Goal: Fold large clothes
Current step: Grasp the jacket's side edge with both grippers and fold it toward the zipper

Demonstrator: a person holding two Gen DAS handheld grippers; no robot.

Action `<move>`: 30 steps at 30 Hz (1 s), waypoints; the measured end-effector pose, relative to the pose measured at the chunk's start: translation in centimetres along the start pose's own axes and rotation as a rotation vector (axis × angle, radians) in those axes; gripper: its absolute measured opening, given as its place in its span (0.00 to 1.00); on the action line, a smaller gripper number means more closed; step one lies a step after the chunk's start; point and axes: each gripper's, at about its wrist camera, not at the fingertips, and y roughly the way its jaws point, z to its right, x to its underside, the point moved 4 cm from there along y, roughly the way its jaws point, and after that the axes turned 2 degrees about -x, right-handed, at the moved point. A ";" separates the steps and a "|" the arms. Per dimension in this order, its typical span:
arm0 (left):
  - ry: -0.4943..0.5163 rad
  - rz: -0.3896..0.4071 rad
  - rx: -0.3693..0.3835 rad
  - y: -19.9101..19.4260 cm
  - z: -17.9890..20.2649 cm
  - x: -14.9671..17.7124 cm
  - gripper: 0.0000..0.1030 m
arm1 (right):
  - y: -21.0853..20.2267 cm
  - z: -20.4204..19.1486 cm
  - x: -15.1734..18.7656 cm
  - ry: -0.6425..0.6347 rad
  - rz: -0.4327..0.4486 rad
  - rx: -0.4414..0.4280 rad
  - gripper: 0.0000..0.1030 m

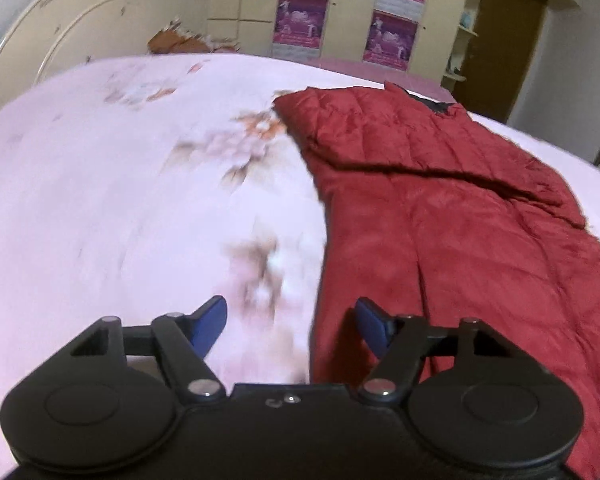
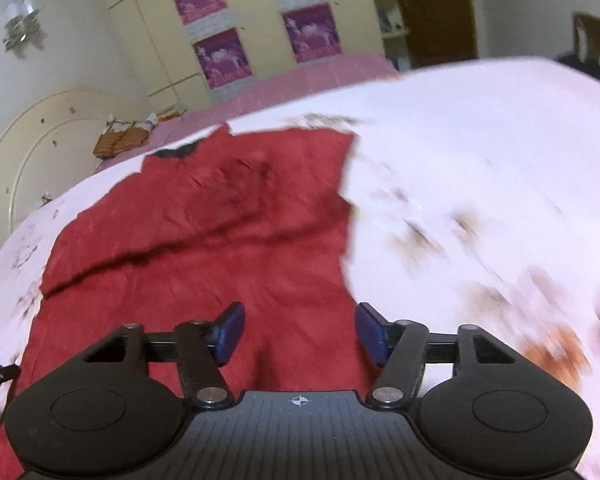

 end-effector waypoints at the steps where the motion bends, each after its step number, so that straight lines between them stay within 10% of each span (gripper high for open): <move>1: -0.020 -0.004 0.009 -0.7 -0.3 0.8 0.64 | -0.9 0.8 0.8 0.024 -0.007 -0.010 0.59; 6: -0.123 -0.023 0.078 -3.8 -1.5 3.6 0.42 | -4.6 4.4 5.1 0.126 -0.062 -0.063 0.59; 12: -0.210 -0.044 0.083 -5.6 -2.3 6.0 0.44 | -7.7 4.5 9.1 0.138 -0.084 -0.132 0.59; 17: -0.389 -0.116 0.324 -4.8 -3.1 6.6 0.44 | -8.4 4.7 9.6 0.226 -0.088 -0.229 0.59; 19: -0.405 -0.133 0.380 -4.2 -2.6 6.8 0.44 | -8.0 4.7 9.6 0.259 -0.101 -0.262 0.31; 22: -0.394 -0.114 0.410 -3.0 -2.2 6.4 0.42 | -7.2 4.7 9.5 0.284 -0.105 -0.287 0.31; 24: -0.380 -0.099 0.410 -2.8 -1.8 6.2 0.06 | -6.8 4.9 9.4 0.313 -0.108 -0.314 0.11; 25: -0.373 -0.069 0.417 -3.2 -1.6 6.0 0.06 | -7.0 4.8 9.3 0.308 -0.097 -0.324 0.07; 30: -0.336 -0.093 0.350 -2.9 -0.6 6.7 0.06 | -7.4 4.7 8.9 0.240 -0.085 -0.285 0.06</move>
